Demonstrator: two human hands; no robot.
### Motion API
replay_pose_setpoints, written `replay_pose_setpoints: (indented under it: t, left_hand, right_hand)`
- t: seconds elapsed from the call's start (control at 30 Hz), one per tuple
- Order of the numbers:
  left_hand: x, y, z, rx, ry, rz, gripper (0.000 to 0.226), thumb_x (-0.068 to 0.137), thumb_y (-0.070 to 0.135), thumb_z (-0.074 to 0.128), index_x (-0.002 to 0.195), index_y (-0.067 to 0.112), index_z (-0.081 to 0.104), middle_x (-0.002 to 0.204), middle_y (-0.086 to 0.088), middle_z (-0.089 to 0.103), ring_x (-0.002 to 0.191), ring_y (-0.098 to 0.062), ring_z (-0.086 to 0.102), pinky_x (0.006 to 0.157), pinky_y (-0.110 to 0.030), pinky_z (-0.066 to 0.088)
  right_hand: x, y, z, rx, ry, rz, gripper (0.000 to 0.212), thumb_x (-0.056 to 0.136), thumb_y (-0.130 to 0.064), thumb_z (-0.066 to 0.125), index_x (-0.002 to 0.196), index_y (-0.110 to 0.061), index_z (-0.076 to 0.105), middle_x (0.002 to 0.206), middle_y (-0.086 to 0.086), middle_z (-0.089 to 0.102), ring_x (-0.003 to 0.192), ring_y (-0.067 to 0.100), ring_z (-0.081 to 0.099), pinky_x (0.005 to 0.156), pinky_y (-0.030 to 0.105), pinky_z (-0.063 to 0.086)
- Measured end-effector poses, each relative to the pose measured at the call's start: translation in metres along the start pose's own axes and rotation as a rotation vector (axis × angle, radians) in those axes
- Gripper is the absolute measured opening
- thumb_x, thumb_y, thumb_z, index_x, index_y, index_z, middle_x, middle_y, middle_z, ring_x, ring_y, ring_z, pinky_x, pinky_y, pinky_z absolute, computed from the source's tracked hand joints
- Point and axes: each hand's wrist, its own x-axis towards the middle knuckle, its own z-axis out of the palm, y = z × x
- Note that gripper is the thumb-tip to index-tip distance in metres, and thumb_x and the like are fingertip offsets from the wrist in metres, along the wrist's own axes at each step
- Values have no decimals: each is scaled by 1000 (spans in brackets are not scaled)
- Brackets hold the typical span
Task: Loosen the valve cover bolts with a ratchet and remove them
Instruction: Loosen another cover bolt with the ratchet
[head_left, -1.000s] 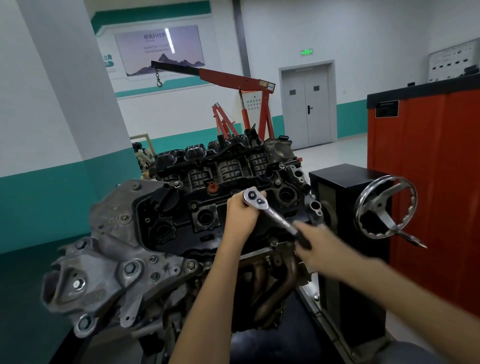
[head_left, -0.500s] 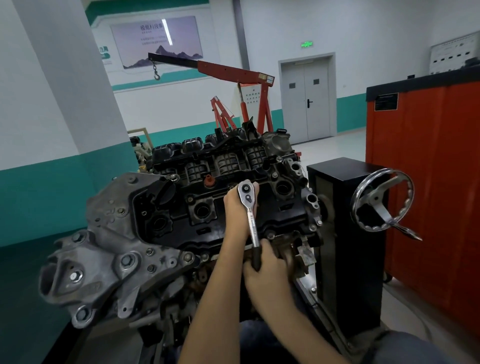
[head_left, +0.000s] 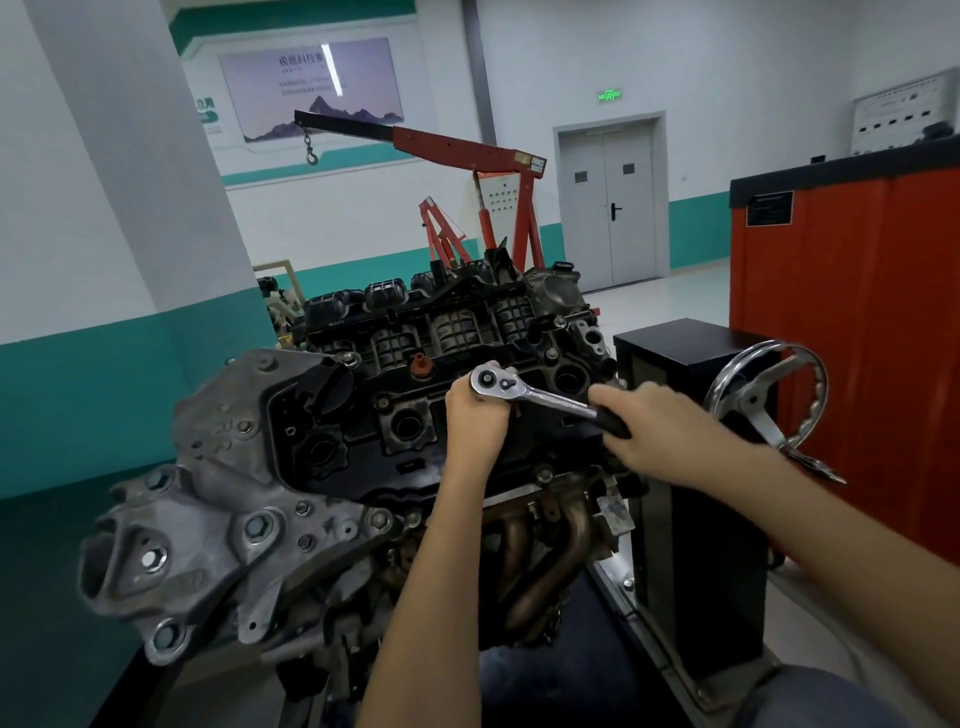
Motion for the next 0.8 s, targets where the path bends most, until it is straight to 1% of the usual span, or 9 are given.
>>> replay_pose_setpoints:
  t: [0.1,0.17,0.2,0.3,0.47,0.57,0.67,0.73,0.8]
  left_hand:
    - [-4,0,3,-37,31,20,49,95,4,56,56,20,29,55,8,30,57,-9,27,57,-25,26]
    - [-4,2,7,-51,68,14,52,94,3,57,57,21,26,56,8,25,58,-9,22,57,-26,23]
    - [-3,3,8,-45,77,4,52,94,3,58,57,21,25,56,9,23,58,-9,20,57,-26,22]
    - [-2,3,5,60,57,-6,52,94,8,58,58,21,24,56,8,22,56,-10,19,56,-28,21]
    - [2,1,-2,69,-44,13,57,92,5,58,51,29,26,46,12,28,53,-7,23,58,-30,22]
    - [3,5,2,148,-73,44,57,88,-2,54,44,29,35,42,12,37,48,-5,30,56,-28,26]
    - [4,5,1,122,-28,50,49,85,-7,50,50,26,40,48,10,43,53,-6,35,59,-31,30]
    - [3,1,0,44,6,21,48,88,-6,50,52,22,37,51,10,39,59,-12,34,63,-31,29]
    - [1,1,3,2,16,19,50,91,-5,53,53,21,31,51,12,32,58,-11,29,60,-27,27]
  right_hand:
    - [-33,-39,42,419,28,172,20,85,-16,61,85,-24,43,68,3,52,57,21,53,53,30,45]
    - [-45,-74,68,670,76,269,23,85,-10,60,82,-23,42,64,2,51,48,9,49,46,18,43]
    - [-45,-92,79,766,101,303,23,85,-7,58,83,-25,44,63,0,49,44,3,46,42,12,38]
    - [-40,-120,95,899,125,321,22,85,-5,55,87,-24,45,65,-1,47,46,4,48,44,12,38]
    - [-34,-46,57,548,-68,161,19,85,-8,57,100,-18,52,71,4,55,56,16,53,49,17,39]
    - [-6,9,2,224,-191,-9,20,89,-10,59,104,-23,53,72,-3,57,54,7,56,51,20,46]
    - [21,19,-31,-109,-142,-133,16,91,-17,59,103,-23,51,64,-11,47,52,-3,44,46,14,31]
    - [17,11,-19,-71,-91,-90,16,90,-18,60,102,-23,51,66,-9,48,55,2,47,48,17,34]
    - [-8,-5,13,159,-61,32,15,87,-17,60,95,-25,50,73,2,55,60,16,57,54,30,48]
